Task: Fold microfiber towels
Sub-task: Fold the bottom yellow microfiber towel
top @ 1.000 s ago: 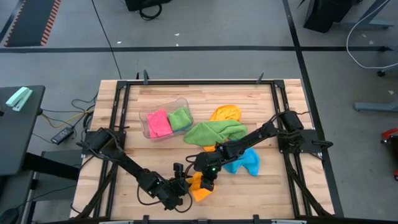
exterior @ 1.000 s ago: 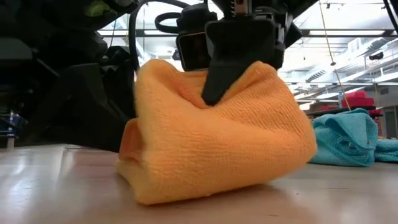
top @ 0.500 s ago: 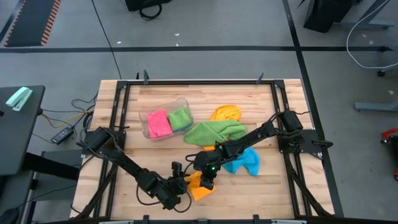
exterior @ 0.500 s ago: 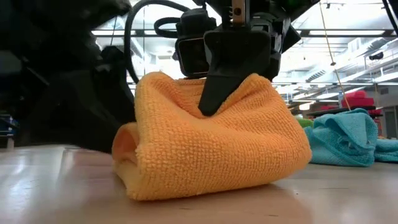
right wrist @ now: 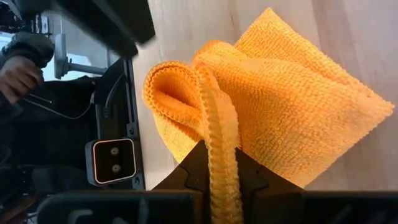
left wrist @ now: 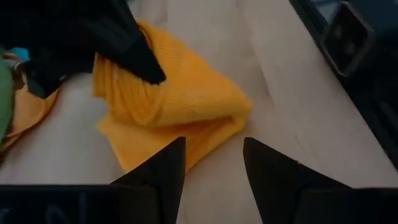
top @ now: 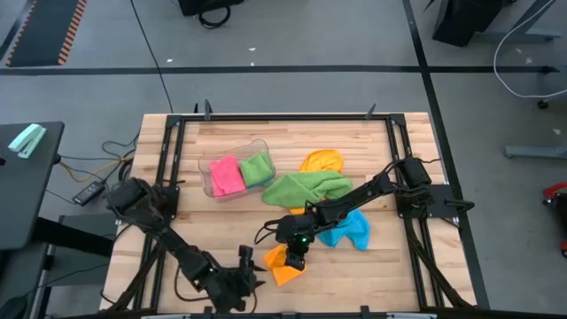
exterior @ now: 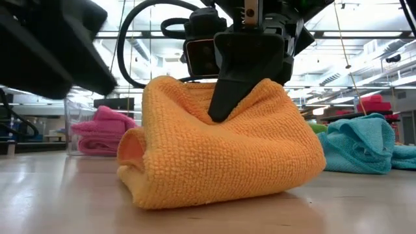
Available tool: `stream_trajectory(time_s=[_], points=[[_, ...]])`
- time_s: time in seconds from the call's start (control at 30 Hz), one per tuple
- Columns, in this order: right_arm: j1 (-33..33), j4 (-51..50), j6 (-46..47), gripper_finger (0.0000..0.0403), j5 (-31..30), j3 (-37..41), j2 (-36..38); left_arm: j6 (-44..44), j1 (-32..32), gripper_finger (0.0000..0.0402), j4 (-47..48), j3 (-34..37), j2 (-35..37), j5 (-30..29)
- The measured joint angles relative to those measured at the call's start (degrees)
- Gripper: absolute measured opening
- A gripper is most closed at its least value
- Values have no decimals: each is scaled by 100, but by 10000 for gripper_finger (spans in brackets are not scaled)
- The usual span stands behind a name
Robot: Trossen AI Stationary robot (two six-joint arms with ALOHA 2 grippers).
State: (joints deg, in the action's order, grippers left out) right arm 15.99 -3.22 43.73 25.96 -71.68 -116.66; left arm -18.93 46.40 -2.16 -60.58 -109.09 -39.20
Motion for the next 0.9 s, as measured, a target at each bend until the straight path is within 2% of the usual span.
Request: stream_trajectory(time_s=[0.17, 0.53, 0.9], points=[[-11, -9, 5, 39, -46, 0, 0, 189, -9, 172, -811, 5, -353, -8], [-7, -18, 82, 39, -107, 2, 0, -449, -276, 172, -629, 0, -529, -11], [-7, -106, 321, 44, -394, 4, 0, -539, -344, 172, -740, 7, -829, 91]])
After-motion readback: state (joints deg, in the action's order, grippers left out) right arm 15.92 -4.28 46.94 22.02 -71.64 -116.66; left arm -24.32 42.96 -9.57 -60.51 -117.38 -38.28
